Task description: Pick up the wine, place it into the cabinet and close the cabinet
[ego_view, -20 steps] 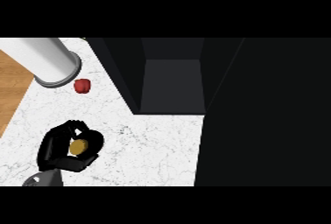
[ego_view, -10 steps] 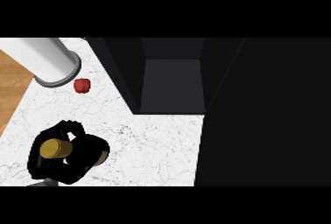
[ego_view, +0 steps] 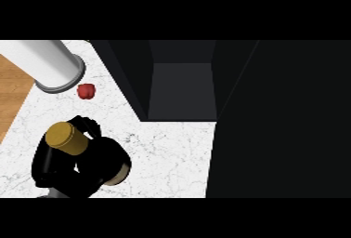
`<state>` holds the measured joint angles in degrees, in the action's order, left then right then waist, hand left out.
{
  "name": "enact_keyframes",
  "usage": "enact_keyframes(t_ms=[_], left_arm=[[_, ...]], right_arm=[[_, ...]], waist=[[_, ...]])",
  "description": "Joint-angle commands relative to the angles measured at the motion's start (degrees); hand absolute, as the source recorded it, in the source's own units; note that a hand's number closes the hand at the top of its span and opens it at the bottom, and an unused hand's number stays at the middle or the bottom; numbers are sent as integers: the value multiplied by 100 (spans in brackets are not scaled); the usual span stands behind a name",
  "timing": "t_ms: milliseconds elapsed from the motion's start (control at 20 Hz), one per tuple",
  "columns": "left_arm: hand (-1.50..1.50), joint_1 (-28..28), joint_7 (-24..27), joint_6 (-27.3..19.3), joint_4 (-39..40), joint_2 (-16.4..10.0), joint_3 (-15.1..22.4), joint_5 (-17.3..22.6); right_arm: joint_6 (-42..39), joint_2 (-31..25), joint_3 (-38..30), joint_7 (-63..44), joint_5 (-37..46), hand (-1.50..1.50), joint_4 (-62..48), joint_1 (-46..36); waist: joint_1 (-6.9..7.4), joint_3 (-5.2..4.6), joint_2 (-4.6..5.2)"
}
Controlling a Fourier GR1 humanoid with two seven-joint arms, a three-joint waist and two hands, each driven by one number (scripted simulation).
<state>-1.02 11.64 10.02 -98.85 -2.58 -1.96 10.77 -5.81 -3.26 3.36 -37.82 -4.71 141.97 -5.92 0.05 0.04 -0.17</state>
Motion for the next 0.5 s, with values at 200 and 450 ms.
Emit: enact_keyframes(t_ms=[200, 450], left_arm=[[150, 297, -935, -815, -624, 253, 1176, -107], [150, 972, -1675, -1809, -1106, 256, 1715, -96]], right_arm=[[131, 85, 213, -520, -312, -150, 746, -22], [-71, 190, 442, -40, -82, -150, 697, 528]], waist=[[-37, -5, 1], [-53, 0, -3]])
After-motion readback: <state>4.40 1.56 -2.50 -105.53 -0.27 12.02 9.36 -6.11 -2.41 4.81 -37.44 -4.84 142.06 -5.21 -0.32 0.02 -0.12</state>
